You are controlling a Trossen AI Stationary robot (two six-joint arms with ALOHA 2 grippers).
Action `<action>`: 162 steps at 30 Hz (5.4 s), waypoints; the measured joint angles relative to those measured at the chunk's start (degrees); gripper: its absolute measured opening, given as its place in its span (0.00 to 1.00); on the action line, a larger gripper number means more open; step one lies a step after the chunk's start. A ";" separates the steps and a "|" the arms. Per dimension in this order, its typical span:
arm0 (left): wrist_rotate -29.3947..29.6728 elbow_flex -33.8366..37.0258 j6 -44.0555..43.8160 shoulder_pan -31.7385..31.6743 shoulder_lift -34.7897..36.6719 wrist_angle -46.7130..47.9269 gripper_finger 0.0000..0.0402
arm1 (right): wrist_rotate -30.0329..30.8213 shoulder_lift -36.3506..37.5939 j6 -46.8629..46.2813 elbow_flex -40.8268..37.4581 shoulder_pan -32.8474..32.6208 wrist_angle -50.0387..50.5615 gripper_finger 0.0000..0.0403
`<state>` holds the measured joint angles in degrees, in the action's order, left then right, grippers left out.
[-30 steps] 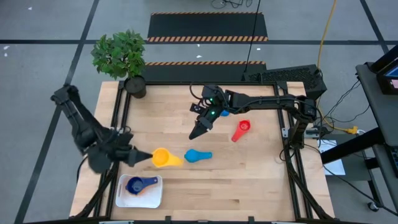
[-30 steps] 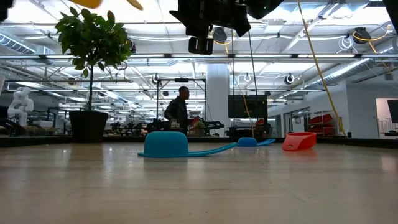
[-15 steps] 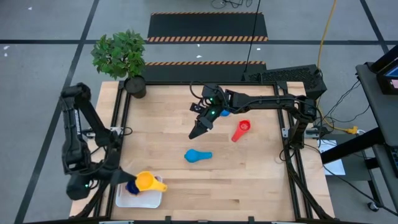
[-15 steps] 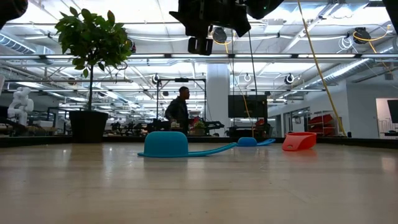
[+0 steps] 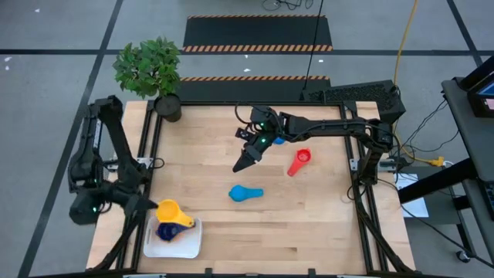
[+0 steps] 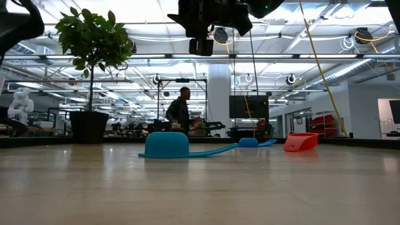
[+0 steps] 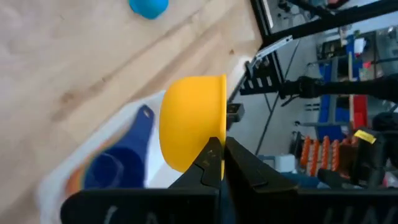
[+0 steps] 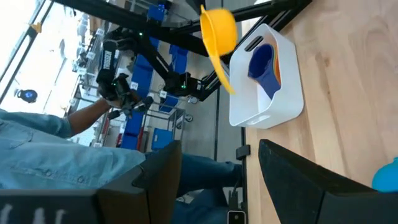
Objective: Nest measuring cups in basket
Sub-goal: Stack the yellow measuring cup on top of the dark blue measuring cup in the white bin
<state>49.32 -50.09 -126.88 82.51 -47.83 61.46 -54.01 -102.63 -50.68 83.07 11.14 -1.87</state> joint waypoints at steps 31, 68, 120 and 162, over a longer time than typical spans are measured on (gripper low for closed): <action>1.62 33.56 0.39 7.66 6.26 -46.29 0.03 | 3.86 0.00 -2.64 0.00 -4.44 -0.01 0.52; -16.71 33.85 3.80 7.46 13.31 -45.63 0.27 | 6.10 0.00 -7.45 -0.02 -4.94 -0.11 0.52; -44.41 22.67 50.85 -19.60 2.18 -30.53 0.01 | 45.32 -0.04 -20.57 -0.07 -24.00 -11.63 0.52; -45.94 22.67 66.85 -19.88 -18.22 -63.27 0.01 | 45.54 -0.04 -20.51 -0.04 -25.49 -11.57 0.52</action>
<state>3.38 -27.42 -60.03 62.63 -66.05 -1.81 -8.47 -102.67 -71.19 83.02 -14.35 -13.44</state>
